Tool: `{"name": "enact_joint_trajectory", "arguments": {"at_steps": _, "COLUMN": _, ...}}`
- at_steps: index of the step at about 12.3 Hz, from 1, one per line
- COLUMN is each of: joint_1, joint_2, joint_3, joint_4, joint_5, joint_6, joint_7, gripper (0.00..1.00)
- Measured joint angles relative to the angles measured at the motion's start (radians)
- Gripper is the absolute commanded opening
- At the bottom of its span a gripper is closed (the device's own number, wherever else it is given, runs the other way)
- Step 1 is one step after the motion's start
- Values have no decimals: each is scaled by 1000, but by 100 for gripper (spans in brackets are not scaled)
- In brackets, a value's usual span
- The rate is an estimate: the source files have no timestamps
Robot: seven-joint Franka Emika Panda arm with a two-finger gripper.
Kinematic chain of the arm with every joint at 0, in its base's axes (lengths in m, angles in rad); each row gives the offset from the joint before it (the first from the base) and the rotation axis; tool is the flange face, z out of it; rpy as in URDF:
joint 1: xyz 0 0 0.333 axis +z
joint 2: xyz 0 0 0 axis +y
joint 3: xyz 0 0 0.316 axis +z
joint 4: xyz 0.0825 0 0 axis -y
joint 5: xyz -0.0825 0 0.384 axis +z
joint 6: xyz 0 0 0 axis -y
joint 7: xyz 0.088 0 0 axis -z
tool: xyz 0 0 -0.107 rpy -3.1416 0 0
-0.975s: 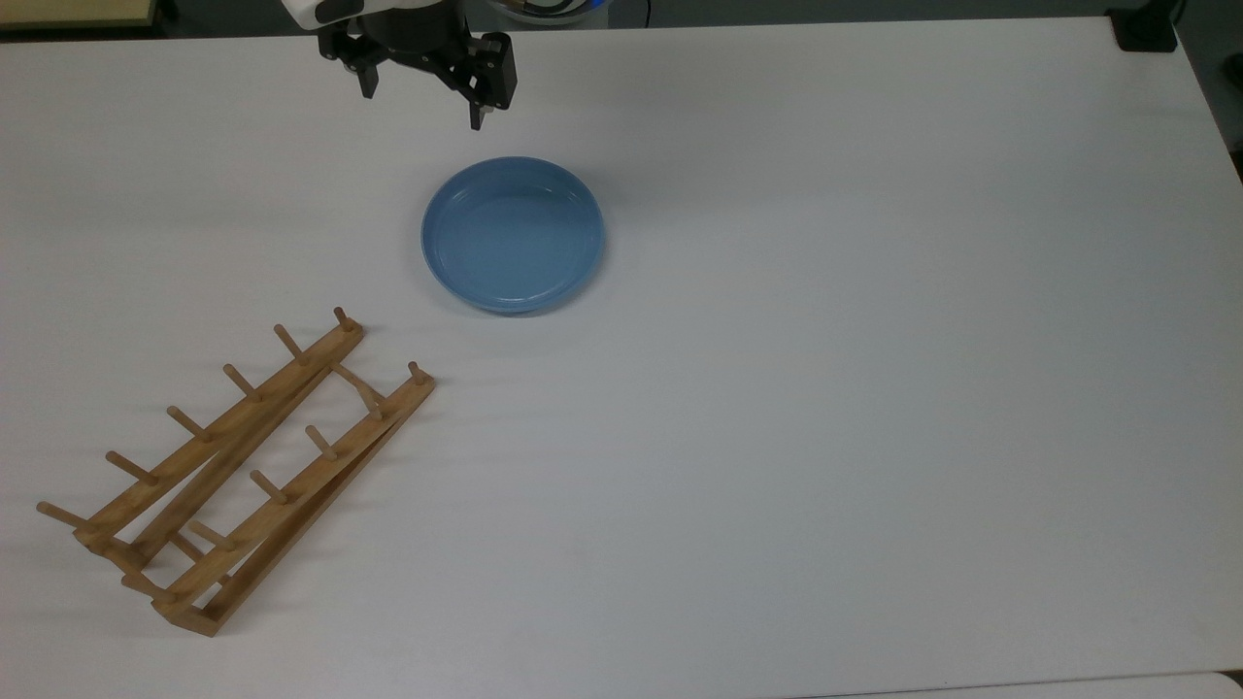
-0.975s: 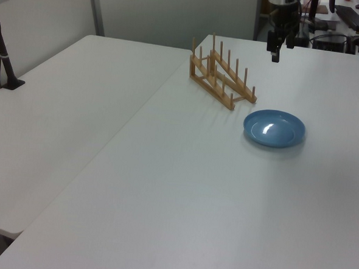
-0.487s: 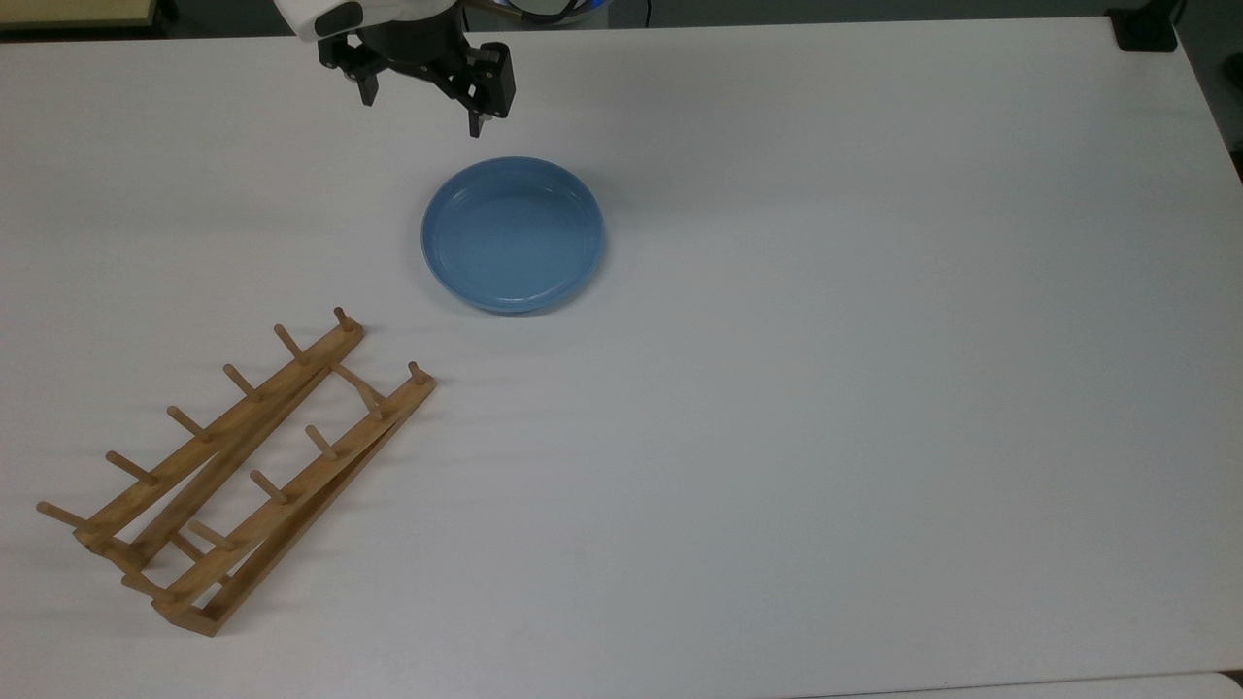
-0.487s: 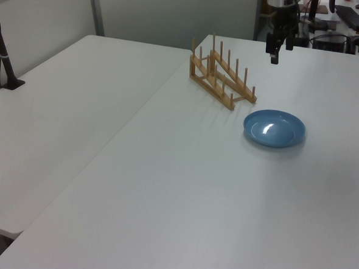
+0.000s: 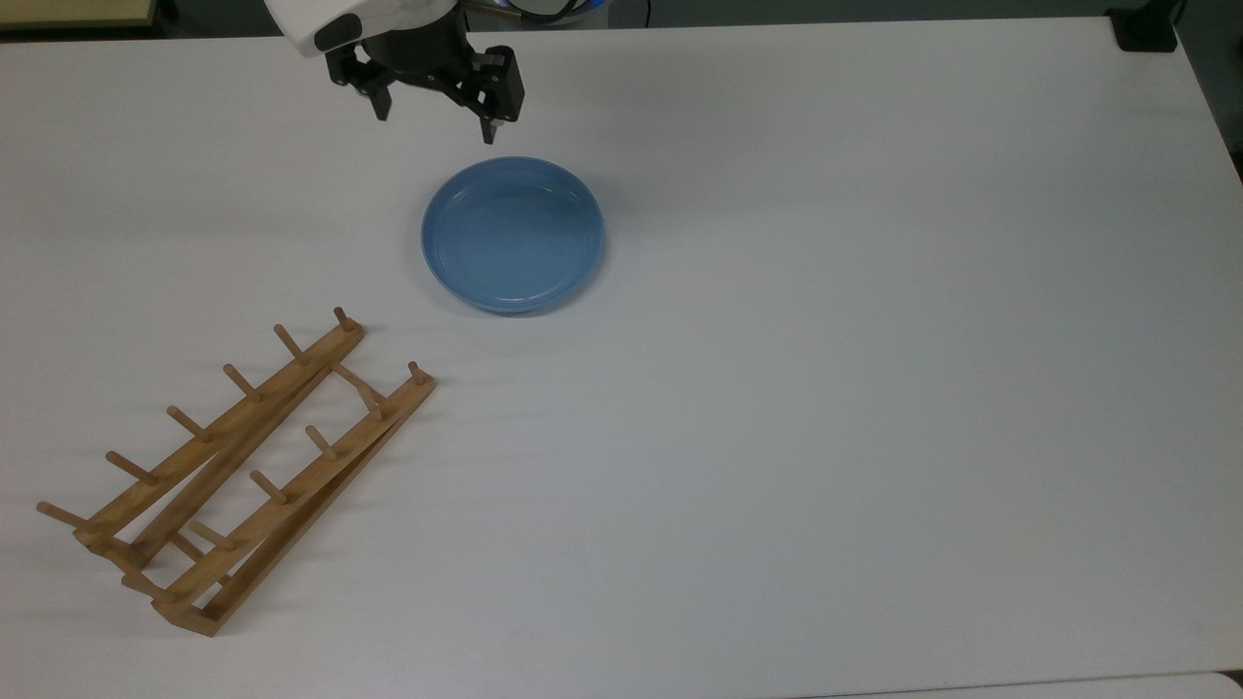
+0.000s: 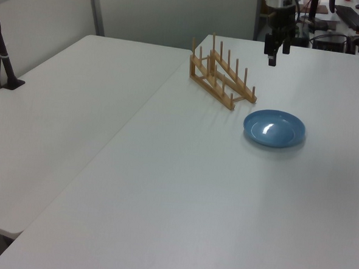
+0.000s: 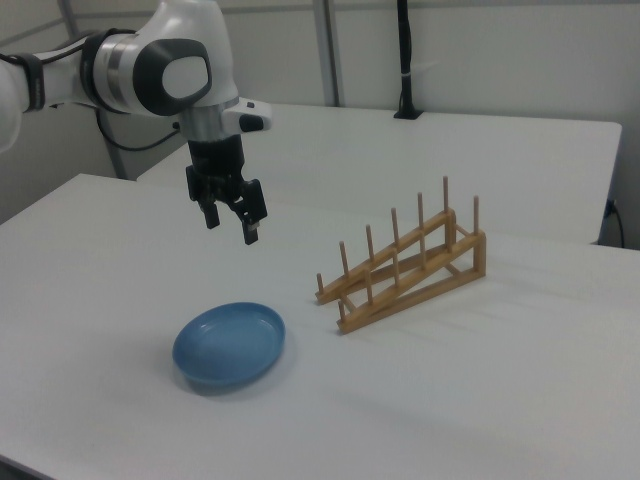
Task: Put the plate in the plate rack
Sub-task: 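Move the open gripper over the rim of the blue plate, then lower the gripper and close it on the blue plate's rim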
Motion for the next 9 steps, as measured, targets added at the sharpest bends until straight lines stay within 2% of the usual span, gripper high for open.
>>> {"name": "enact_joint_trajectory", "arguments": {"at_steps": 2, "joint_1": -1, "joint_2": 0, "joint_3": 0, "joint_4": 0, "joint_5": 33, "joint_6": 20, "joint_7": 0, "gripper": 100}}
{"name": "enact_joint_trajectory", "arguments": {"at_steps": 9, "joint_1": -1, "joint_2": 30, "joint_3": 0, "joint_4": -1, "joint_5": 34, "joint_6": 34, "joint_7": -49, "gripper": 100}}
